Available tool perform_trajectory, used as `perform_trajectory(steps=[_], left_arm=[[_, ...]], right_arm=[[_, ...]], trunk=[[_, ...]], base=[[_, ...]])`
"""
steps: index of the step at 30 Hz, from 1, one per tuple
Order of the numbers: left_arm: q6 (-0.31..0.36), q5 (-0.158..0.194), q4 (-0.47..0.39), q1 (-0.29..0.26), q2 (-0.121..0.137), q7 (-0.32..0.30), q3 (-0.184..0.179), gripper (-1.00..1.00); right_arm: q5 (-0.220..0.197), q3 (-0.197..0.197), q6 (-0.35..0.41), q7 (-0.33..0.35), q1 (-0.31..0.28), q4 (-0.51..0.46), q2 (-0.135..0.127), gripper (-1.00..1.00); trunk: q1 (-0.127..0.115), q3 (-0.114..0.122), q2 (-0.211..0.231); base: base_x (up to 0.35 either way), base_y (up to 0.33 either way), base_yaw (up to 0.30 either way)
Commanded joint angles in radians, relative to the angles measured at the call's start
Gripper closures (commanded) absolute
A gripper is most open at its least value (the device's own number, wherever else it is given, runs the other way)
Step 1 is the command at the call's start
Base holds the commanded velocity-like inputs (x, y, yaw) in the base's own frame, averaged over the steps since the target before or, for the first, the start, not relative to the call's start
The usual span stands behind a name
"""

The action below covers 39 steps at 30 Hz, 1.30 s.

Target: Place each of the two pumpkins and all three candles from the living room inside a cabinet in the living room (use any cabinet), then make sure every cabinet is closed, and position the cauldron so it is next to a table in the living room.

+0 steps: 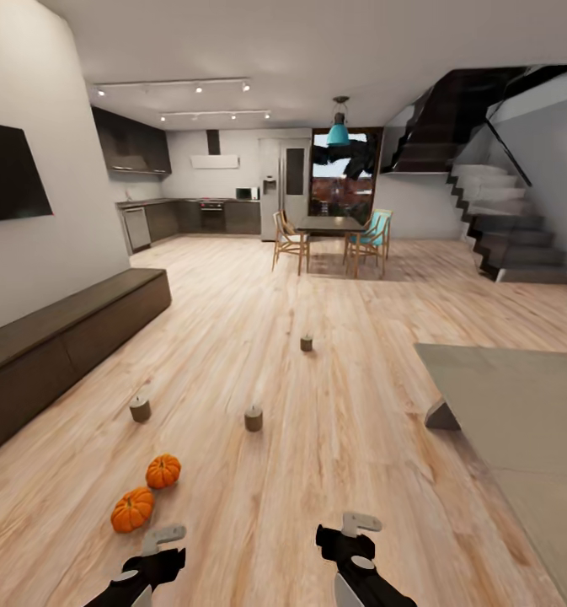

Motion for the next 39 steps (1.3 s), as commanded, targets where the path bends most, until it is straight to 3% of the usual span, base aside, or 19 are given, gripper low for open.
perform_trajectory(steps=[1, 32, 39], left_arm=[[-0.003, 0.009, 0.000, 0.000, 0.000, 0.004, -0.007, -1.00], [-0.003, 0.011, 0.000, 0.000, 0.001, 0.004, -0.007, -1.00], [-0.003, 0.011, 0.000, 0.000, 0.002, 0.004, -0.007, -1.00]], right_arm=[[-0.011, 0.008, -0.005, -0.005, -0.001, 0.001, 0.000, -1.00], [-0.011, 0.008, -0.007, -0.005, -0.001, 0.002, 0.001, -1.00], [-0.011, 0.008, -0.007, -0.005, -0.001, 0.001, 0.001, -1.00]], trunk=[[0.000, -0.001, 0.000], [0.000, -0.001, 0.000], [0.000, -0.001, 0.000]], base=[[0.243, -0.239, -0.281], [0.296, -0.163, -0.021], [0.296, -0.026, -0.023]])
